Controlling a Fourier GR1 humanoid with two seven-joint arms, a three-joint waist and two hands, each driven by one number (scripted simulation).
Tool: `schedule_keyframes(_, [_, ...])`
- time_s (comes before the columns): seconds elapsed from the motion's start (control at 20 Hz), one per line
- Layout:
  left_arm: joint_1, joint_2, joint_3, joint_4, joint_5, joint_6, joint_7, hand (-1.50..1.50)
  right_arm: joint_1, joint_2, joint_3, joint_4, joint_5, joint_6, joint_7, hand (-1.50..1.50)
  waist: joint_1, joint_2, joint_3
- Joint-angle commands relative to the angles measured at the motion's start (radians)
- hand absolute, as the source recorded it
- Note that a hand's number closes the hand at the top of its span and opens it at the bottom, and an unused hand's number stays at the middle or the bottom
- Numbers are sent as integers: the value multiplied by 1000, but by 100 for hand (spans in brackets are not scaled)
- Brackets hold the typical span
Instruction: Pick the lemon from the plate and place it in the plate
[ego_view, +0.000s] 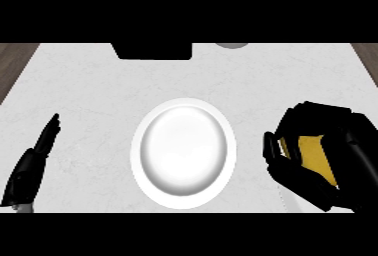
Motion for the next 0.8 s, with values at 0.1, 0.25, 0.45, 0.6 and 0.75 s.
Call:
schedule_keyframes(0.1, [37,-4,6,-62,-5,-17,18,0,-179,210,174,112,114,26,203,150,7,1,1])
schedule_keyframes(0.25, [-43,-39,-6,16,-36,13,19,0,-267,304,218,292,148,26,224,150,5,4,0])
schedule_keyframes(0.45, [89,-10,15,-105,-1,-42,-5,0,-235,356,225,470,170,-32,134,150,16,2,2])
schedule_keyframes(0.6, [20,-19,30,-31,-17,-30,-7,0,-373,371,251,653,131,-103,180,150,16,5,1])
schedule_keyframes(0.75, [64,-45,12,-94,-47,-13,24,0,-369,372,316,707,79,-165,170,150,11,3,2])
